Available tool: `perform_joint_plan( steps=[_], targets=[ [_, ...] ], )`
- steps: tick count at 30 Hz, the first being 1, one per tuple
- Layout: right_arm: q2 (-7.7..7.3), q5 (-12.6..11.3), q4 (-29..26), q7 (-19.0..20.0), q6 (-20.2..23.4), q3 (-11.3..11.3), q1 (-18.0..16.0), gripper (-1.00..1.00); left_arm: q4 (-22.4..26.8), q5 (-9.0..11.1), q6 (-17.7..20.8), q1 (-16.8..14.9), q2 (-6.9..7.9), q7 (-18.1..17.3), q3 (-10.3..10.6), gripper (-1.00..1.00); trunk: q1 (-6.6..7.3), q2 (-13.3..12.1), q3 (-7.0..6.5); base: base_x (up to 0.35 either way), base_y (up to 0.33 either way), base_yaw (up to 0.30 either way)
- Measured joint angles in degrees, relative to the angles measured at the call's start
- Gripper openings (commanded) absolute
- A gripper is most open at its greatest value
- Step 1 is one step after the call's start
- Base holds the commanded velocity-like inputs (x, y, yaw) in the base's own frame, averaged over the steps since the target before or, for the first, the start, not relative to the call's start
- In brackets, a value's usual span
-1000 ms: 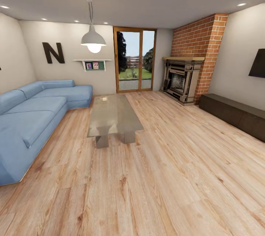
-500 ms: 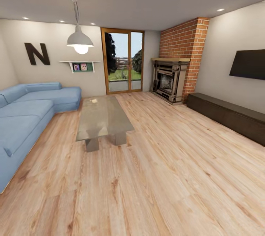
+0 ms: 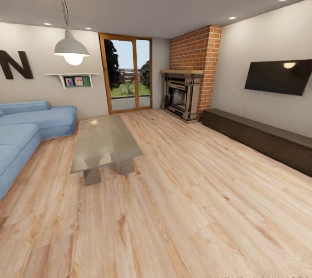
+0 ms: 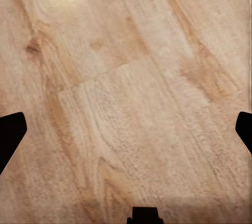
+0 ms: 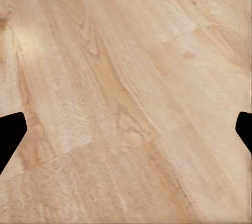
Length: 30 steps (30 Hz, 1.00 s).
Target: In the kitchen, take the Vidalia onion out of the sink, dice it on the chopping board with the paring knife, put the diced onion into the bowl on the countertop, then place both the paring knife and the chopping board into the sink.
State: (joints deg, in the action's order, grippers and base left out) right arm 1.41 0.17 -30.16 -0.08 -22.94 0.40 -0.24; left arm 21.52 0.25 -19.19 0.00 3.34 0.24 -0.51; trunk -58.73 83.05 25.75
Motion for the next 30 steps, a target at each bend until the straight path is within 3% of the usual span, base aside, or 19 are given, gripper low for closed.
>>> perform_joint_plan(
  steps=[30],
  targets=[
    [0.00,0.0,0.0,0.0,-0.2,0.0,0.0,1.00,-0.5,0.0,0.0,0.0,0.09,0.0,0.0,1.00,0.03,0.0,-0.62,0.259,-0.152,-0.269]
  ],
)
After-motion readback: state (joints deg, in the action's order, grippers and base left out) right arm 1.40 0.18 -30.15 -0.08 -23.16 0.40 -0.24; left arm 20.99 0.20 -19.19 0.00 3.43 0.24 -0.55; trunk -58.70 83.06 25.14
